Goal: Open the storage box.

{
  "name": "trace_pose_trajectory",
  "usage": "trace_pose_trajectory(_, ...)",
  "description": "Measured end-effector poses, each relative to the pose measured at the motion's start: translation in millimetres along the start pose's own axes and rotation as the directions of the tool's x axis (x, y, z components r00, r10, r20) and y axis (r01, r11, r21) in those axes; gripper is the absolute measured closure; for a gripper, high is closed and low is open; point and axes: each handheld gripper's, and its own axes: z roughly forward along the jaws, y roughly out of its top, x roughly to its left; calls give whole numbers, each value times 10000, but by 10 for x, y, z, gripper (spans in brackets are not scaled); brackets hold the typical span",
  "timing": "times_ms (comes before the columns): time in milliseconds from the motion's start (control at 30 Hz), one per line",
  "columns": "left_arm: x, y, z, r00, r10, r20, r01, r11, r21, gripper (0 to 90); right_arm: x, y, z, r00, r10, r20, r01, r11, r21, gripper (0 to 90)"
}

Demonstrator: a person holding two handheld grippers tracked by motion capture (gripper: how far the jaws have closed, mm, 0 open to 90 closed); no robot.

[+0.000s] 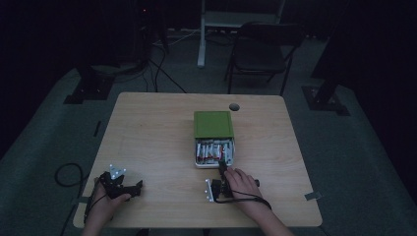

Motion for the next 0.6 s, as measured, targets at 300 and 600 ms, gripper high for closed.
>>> trace_pose_trajectory(300, 0, 0, 0, 10000, 2, -2, -2, 10000, 0, 3, 33, 9, -102, 9999, -73, -110, 72, 9999, -83, 724)
trace_pose_trajectory(600, 0, 0, 0, 10000, 2, 0, -2, 10000, -3, 4, 77, 5, -204, 9997, -122, -201, 118, 9998, -188, 725)
